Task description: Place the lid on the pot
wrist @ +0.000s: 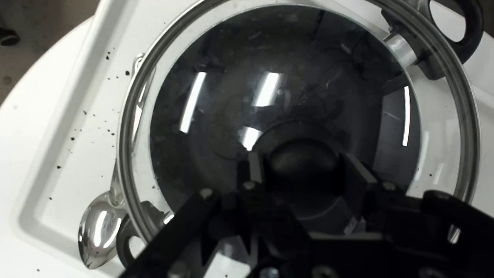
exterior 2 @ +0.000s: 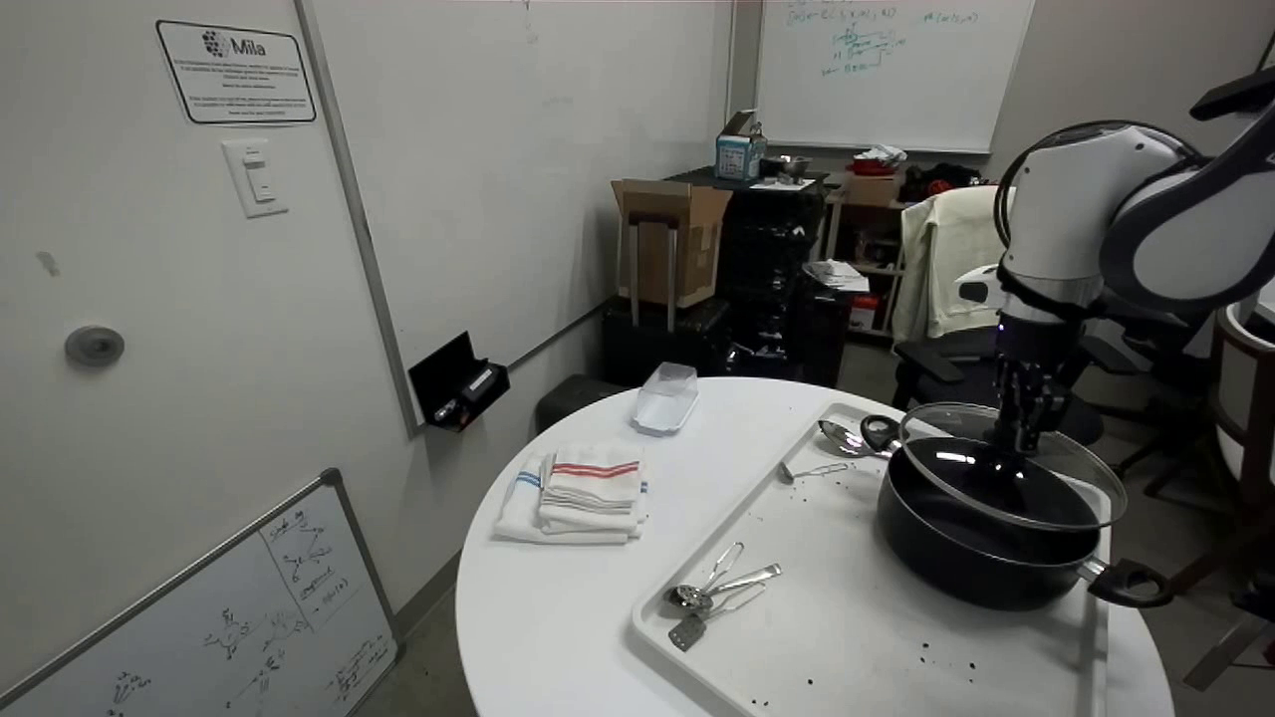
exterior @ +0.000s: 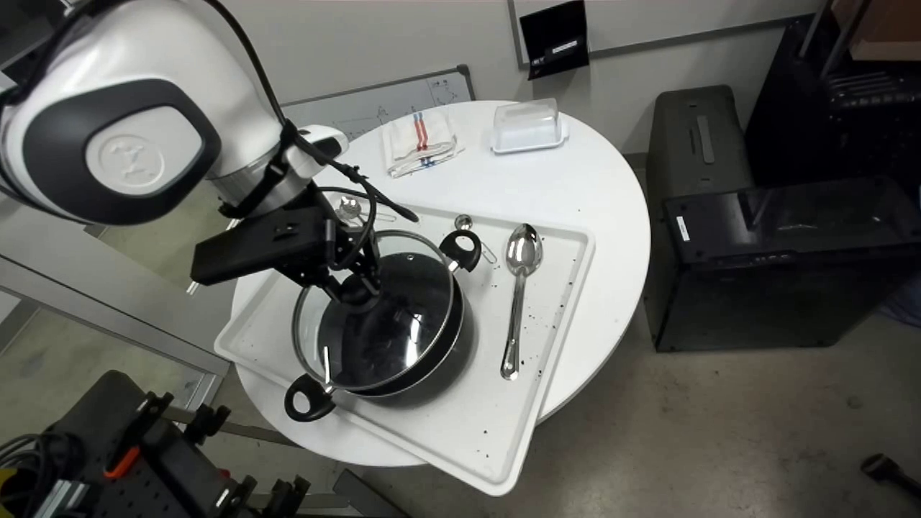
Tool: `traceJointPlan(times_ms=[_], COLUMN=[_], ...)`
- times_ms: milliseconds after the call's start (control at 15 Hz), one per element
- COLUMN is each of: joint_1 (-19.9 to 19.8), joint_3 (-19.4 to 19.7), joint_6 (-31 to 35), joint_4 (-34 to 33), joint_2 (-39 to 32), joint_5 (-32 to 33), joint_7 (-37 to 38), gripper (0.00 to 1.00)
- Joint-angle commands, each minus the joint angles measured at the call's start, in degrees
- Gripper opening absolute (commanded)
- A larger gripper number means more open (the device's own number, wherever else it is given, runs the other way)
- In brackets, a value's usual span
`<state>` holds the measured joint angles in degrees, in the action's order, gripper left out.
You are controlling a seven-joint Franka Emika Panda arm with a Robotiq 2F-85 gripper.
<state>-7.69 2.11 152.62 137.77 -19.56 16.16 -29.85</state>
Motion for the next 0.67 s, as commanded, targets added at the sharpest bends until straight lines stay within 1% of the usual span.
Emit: traceJointPlan(times_ms=[0,267,600], joint_1=[-0.06,0.09,0.40], joint_3=[0.10,0.03,0.20], joint_6=[1.90,3.76,4.49], joint_4=[-1.34,-2.03,-3.47], joint_2=[-2.24,-4.67,-6.92], joint_5=[0.94,1.20,1.79], joint_7=[0.20,0.60,1.08], gripper=[0.25,0.25,0.25])
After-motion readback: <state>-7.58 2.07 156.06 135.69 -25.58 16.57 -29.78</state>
